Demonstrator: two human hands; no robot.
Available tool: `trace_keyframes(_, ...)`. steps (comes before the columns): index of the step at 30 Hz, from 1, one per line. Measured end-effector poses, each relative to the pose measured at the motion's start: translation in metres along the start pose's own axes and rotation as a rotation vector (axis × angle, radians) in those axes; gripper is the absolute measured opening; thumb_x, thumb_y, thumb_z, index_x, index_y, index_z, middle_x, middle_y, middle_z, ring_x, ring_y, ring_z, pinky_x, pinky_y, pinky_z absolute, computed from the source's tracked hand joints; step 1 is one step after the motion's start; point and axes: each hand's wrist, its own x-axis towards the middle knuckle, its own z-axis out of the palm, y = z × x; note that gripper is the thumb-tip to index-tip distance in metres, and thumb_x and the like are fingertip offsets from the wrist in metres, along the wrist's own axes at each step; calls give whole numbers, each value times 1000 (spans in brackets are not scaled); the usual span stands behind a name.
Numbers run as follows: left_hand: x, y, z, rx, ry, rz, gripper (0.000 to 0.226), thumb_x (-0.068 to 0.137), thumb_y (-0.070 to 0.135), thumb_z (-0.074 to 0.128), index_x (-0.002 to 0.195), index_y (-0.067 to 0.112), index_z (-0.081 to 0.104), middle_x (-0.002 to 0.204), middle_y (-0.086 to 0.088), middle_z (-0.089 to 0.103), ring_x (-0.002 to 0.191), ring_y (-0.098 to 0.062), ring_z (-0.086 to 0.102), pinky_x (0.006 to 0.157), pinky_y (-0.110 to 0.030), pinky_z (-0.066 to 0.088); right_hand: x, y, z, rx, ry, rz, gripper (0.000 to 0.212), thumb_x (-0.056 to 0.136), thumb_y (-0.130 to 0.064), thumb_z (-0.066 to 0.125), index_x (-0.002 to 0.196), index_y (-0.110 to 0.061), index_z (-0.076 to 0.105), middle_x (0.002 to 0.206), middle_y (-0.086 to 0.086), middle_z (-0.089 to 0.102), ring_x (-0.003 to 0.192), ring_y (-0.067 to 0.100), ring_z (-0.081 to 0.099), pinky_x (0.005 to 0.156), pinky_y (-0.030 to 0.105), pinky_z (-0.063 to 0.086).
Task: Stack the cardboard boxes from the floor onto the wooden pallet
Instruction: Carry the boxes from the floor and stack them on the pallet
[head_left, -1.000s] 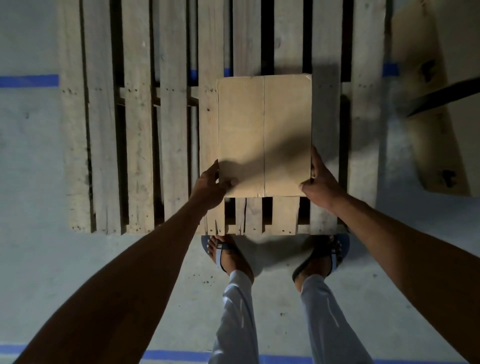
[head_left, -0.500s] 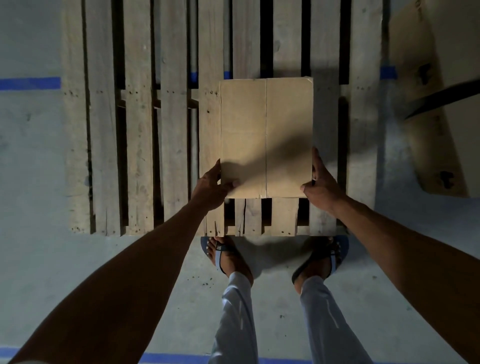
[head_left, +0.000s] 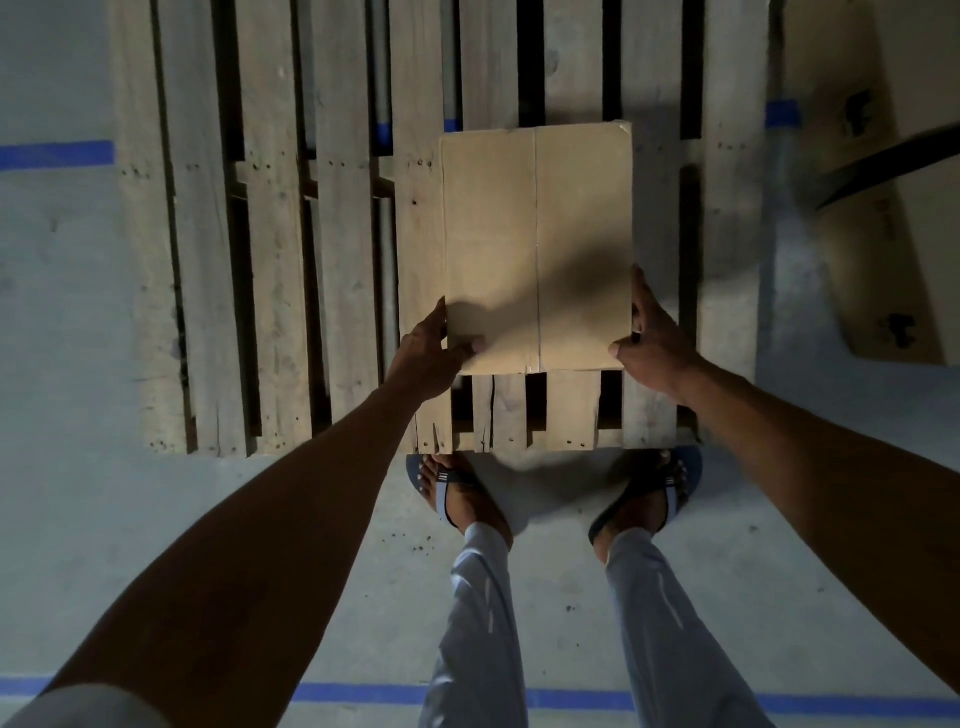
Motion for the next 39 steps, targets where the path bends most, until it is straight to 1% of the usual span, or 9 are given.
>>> trace_keyframes(4,-1,0,1,-25,2,-33,64,95,38,77,152,28,48,136,0,66,125,-25,63,102,-47,58,1,2,-2,7,-9,-19,110,97,1,62,159,-52,-13,175,-4,-1,155,30,28,100,29,43)
trace_keyframes(8,-3,1,1,-101,3,-77,66,97,29,76,154,23,45,132,3,61,120,-22,61,96,-38,59,1,3,0,-20,-4,-18,110,98,2,61,159,-50,-14,175,1,0,142,32,48,78,18,46)
trace_keyframes(13,-3,2,1,-112,10,-119,75,95,30,79,159,23,41,141,-2,60,128,-26,58,102,-48,59,2,4,1,-26,25,-27,109,97,3,61,162,-46,-11,174,6,7,133,39,55,94,38,56)
trace_keyframes(18,-7,0,0,-72,35,-99,72,94,36,79,156,30,44,138,1,62,125,-25,62,100,-53,60,2,6,1,0,20,-41,105,97,3,60,163,-43,-9,174,5,13,143,32,46,85,21,52)
trace_keyframes(21,-15,1,0,-100,91,-171,95,91,50,77,167,31,22,154,-5,56,132,-28,61,103,-56,57,-6,1,-6,86,56,-9,96,100,0,53,164,-39,-7,172,10,19,147,36,42,106,45,53)
trace_keyframes(25,-43,-6,0,0,138,-281,83,90,70,63,160,36,32,140,-9,66,122,-38,67,95,-64,59,-38,13,-15,125,136,127,89,97,2,48,166,-37,5,166,13,35,122,38,64,87,41,59)
trace_keyframes(30,-132,30,12,36,47,-435,58,105,38,64,155,22,41,101,-12,69,81,-31,65,67,-42,58,-112,52,-23,144,71,235,82,94,-3,54,165,-30,21,159,12,47,140,36,50,113,43,46)
trace_keyframes(34,-195,63,26,17,28,-557,65,103,33,68,160,22,37,96,-10,67,84,-25,64,68,-38,53,-177,81,-44,134,43,238,68,98,-8,53,161,-24,32,157,13,48,139,34,51,115,38,43)
trace_keyframes(39,-252,169,65,-88,49,-536,60,104,25,68,157,20,41,121,-19,70,105,-36,70,84,-48,59,-256,96,-119,32,12,164,57,100,-10,57,155,-18,44,147,6,59,133,25,57,107,25,40)
